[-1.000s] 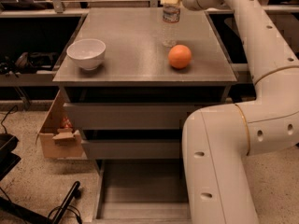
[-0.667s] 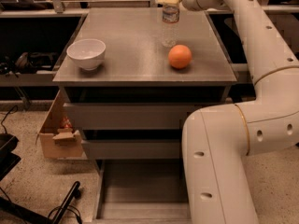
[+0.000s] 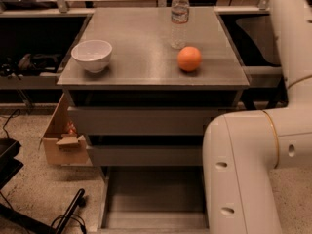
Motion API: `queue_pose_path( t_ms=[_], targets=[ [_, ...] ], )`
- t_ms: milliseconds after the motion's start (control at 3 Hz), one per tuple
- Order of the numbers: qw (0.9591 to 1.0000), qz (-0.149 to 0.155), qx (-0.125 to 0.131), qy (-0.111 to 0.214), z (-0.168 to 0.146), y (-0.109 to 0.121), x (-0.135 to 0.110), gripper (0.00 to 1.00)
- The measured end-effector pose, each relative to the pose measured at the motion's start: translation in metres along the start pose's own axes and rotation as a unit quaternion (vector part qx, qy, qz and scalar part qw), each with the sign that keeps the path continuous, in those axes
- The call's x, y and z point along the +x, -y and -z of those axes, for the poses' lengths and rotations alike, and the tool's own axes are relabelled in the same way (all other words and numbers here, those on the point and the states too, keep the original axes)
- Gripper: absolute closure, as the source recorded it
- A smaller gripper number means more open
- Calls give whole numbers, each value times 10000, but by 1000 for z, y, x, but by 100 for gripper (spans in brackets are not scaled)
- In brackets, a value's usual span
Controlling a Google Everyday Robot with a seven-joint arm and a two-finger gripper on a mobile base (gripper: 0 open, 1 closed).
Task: Pick water bottle from bottom drawer and place on counter
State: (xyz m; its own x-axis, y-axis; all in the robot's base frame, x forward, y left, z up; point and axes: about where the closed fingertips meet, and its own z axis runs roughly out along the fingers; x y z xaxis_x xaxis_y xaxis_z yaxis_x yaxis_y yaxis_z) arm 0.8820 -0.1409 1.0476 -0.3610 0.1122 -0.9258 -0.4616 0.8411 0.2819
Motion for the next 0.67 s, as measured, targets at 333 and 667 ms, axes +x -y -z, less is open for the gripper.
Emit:
queue_pose_path(
  t_ms=[333,667],
  targets=[
    [9984,106,511,219,45,33,-17,0],
    [9905,-516,1222,368,87,122,28,0]
  ],
)
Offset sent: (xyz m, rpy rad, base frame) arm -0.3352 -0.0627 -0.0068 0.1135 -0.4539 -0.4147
